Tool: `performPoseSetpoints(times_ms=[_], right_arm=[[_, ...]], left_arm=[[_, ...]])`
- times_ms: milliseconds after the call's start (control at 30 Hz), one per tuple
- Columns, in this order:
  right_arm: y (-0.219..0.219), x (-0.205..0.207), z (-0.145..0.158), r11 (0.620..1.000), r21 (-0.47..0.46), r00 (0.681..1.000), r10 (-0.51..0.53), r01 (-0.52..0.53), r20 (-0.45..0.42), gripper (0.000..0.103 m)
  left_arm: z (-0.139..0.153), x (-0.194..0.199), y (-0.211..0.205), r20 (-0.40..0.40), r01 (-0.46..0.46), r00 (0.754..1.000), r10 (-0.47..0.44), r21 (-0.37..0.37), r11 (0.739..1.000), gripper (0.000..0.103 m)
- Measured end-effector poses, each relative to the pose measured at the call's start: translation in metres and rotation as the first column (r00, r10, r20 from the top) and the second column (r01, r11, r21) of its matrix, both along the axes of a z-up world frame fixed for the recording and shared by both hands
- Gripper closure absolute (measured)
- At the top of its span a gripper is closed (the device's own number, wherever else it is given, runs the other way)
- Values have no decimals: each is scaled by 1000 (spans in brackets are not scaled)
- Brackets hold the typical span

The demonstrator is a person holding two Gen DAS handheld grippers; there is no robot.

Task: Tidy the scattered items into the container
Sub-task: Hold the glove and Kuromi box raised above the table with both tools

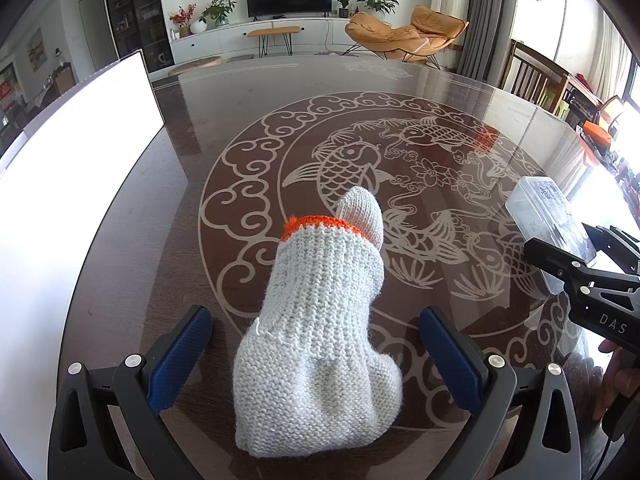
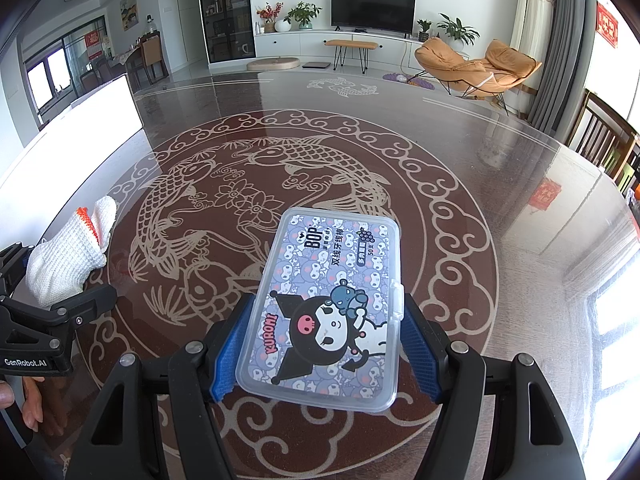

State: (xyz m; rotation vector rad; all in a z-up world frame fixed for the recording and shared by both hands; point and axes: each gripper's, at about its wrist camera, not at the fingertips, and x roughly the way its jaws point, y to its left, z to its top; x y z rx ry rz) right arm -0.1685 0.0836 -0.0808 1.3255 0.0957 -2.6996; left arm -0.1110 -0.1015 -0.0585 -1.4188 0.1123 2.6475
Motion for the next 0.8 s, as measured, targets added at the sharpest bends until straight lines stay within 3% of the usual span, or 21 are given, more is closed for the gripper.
performPoseSetpoints(times_ms=[33, 67, 100, 133, 200, 533, 800], right_arm=[[0, 0, 0, 1000, 7, 1000, -2, 2, -2, 35], [-1, 0, 1, 1000, 12, 1000, 2, -2, -5, 38], [-3, 2, 1, 1000, 16, 1000, 13, -13, -10, 40], [-5, 5, 3, 1000, 18, 999, 24, -24, -27, 41], [-4, 13, 10, 999, -1, 997, 36, -36, -75, 42], [10, 56, 31, 991, -135, 997, -9, -2, -81, 42], [9, 70, 31, 986, -168, 999, -20, 12, -46, 42]], left_arm=[[3, 0, -1, -18, -9, 1000, 9, 3, 1000, 17], [7, 0, -3, -43, -22, 999, 22, 7, 1000, 49], [9, 0, -6, -44, -37, 998, 38, 17, 999, 59], [10, -1, -10, -33, -45, 998, 46, 46, 998, 62], [15, 2, -17, -18, -65, 998, 67, 94, 993, 63], [59, 36, -25, -122, -82, 989, 88, 54, 995, 63], [55, 47, -23, -109, -71, 991, 75, 40, 997, 63]])
